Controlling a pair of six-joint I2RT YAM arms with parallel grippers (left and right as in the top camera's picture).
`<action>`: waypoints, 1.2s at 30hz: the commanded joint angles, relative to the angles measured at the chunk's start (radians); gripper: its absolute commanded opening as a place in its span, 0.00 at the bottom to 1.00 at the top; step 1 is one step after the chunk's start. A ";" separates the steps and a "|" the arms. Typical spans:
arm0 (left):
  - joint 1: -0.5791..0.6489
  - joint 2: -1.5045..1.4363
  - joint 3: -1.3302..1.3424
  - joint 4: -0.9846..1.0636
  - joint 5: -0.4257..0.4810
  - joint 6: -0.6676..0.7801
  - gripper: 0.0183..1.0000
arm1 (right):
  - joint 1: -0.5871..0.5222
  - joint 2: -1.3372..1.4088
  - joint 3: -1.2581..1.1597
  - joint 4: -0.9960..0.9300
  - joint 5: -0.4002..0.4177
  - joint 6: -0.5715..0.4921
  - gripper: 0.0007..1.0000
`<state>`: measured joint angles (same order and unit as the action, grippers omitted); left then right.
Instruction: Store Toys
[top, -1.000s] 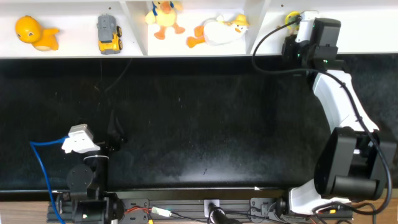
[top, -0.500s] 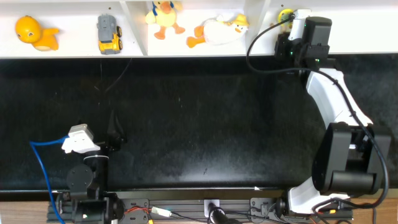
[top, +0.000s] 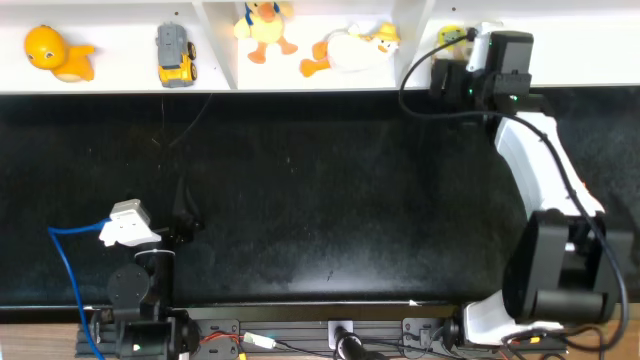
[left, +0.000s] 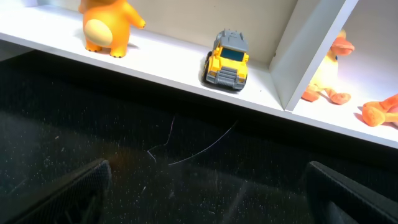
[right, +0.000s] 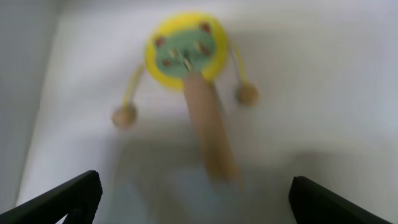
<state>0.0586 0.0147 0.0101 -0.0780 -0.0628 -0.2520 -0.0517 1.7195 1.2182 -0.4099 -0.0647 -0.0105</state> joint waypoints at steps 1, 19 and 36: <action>-0.006 -0.012 -0.002 -0.002 0.010 0.023 1.00 | -0.002 -0.166 -0.004 -0.099 0.092 0.051 1.00; -0.006 -0.012 -0.002 -0.002 0.010 0.023 1.00 | -0.089 -0.877 -0.004 -0.809 0.444 0.909 0.99; -0.007 -0.012 -0.002 -0.002 0.010 0.023 1.00 | -0.277 -0.565 0.042 -0.873 0.391 0.927 1.00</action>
<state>0.0586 0.0147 0.0101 -0.0776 -0.0628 -0.2520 -0.2691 1.0489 1.2240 -1.2644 0.3485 0.9012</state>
